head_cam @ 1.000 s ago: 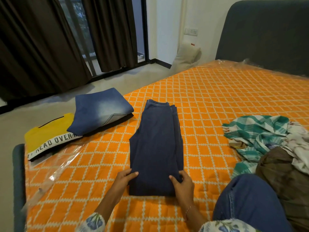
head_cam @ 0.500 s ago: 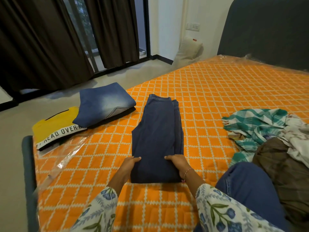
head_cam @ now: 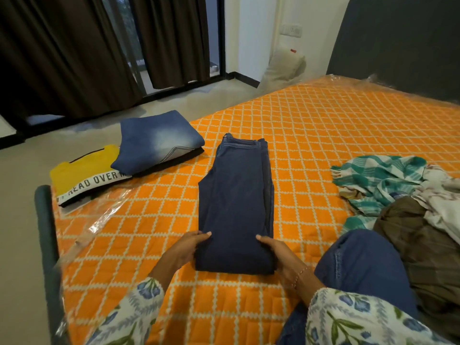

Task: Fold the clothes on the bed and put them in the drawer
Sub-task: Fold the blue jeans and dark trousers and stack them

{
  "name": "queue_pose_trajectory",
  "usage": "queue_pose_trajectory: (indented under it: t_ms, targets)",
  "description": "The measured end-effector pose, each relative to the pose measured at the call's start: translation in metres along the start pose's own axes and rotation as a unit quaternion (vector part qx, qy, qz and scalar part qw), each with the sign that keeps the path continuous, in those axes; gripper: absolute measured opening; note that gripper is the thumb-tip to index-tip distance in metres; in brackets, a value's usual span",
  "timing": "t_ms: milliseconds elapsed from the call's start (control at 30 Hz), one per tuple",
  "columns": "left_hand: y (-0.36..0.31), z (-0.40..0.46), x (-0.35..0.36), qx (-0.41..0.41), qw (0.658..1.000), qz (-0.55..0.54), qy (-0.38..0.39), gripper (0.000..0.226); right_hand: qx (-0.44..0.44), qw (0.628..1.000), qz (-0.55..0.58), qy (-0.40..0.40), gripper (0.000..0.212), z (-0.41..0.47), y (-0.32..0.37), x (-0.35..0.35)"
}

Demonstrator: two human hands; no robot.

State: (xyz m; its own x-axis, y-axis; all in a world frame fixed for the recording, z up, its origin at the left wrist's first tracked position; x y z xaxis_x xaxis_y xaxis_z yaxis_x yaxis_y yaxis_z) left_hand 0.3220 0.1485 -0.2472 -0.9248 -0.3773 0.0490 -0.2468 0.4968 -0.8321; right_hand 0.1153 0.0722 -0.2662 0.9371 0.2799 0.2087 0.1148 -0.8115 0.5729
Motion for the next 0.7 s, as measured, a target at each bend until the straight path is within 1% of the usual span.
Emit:
queue_pose_trajectory:
  t_ms: [67, 100, 167, 200, 233, 300, 333, 367, 400, 433, 467, 500, 533, 567, 600, 633, 667, 700]
  targets:
    - [-0.001, -0.003, 0.002, 0.017, 0.999, 0.03, -0.021, 0.032, -0.011, 0.999, -0.037, -0.005, 0.035, 0.003, 0.004, 0.006]
    - [-0.006, -0.005, 0.002, 0.029, 0.997, 0.056, -0.033, 0.031, -0.028, 0.997, -0.062, -0.025, 0.037, 0.001, 0.009, 0.006]
    - [-0.009, -0.007, 0.0, 0.037, 0.993, 0.1, -0.048, 0.021, -0.053, 0.994, -0.078, -0.058, 0.032, -0.001, 0.011, 0.001]
    - [-0.006, -0.012, -0.001, 0.032, 0.991, 0.121, -0.047, 0.013, -0.056, 0.993, -0.078, -0.066, 0.026, -0.004, 0.004, -0.003]
    - [-0.002, -0.015, -0.003, 0.033, 0.988, 0.146, -0.047, 0.01, -0.062, 0.992, -0.088, -0.072, 0.019, -0.007, -0.004, -0.006]
    - [0.009, -0.019, -0.012, 0.045, 0.973, 0.219, -0.052, 0.023, -0.08, 0.984, -0.137, -0.086, 0.01, -0.012, -0.022, -0.011]
    - [0.014, -0.02, -0.015, 0.051, 0.965, 0.251, -0.055, 0.029, -0.095, 0.977, -0.163, -0.102, 0.012, -0.014, -0.026, -0.013]
    - [0.016, -0.02, -0.016, 0.06, 0.956, 0.28, -0.06, 0.032, -0.113, 0.965, -0.198, -0.131, 0.013, -0.017, -0.025, -0.014]
    - [0.016, -0.023, -0.015, 0.068, 0.943, 0.32, -0.067, 0.027, -0.142, 0.949, -0.231, -0.157, 0.013, -0.022, -0.023, -0.012]
    - [0.008, -0.027, -0.013, 0.093, 0.914, 0.386, -0.082, 0.014, -0.177, 0.922, -0.277, -0.204, 0.02, -0.031, -0.014, -0.011]
    - [-0.005, -0.032, -0.011, 0.147, 0.864, 0.469, -0.11, 0.024, -0.227, 0.868, -0.345, -0.277, 0.034, -0.041, -0.004, -0.01]
    - [-0.018, -0.036, -0.002, 0.228, 0.791, 0.555, -0.123, 0.046, -0.286, 0.791, -0.413, -0.349, 0.047, -0.057, 0.008, -0.003]
    - [-0.026, -0.042, 0.014, 0.302, 0.723, 0.614, -0.095, 0.061, -0.338, 0.724, -0.473, -0.371, 0.055, -0.067, 0.014, 0.01]
    - [-0.018, -0.045, 0.03, 0.35, 0.661, 0.663, -0.032, 0.07, -0.378, 0.666, -0.545, -0.341, 0.061, -0.066, 0.009, 0.029]
    - [-0.006, -0.045, 0.04, 0.361, 0.597, 0.716, 0.03, 0.077, -0.408, 0.598, -0.622, -0.297, 0.07, -0.061, 0.001, 0.047]
    - [0.006, -0.044, 0.041, 0.356, 0.551, 0.752, 0.065, 0.083, -0.404, 0.545, -0.694, -0.243, 0.08, -0.049, -0.016, 0.056]
    - [0.017, -0.038, 0.035, 0.317, 0.536, 0.777, 0.093, 0.084, -0.38, 0.513, -0.742, -0.203, 0.086, -0.039, -0.027, 0.058]
    - [0.024, -0.035, 0.03, 0.28, 0.537, 0.789, 0.106, 0.083, -0.343, 0.505, -0.772, -0.173, 0.087, -0.032, -0.035, 0.056]
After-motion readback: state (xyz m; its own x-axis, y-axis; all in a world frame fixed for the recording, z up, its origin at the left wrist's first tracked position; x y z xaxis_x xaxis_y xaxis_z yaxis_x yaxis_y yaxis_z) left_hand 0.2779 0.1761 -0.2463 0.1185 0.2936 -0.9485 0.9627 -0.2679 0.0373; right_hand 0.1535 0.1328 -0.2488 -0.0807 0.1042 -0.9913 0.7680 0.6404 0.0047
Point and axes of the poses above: each hand's wrist, its own z-axis towards the middle knuckle, its own x-axis out of the palm, y = z × x, the point moved 9 cm from there along z, towards the middle knuckle, and after that the axes turned 9 degrees about x, right-handed, at the moved point
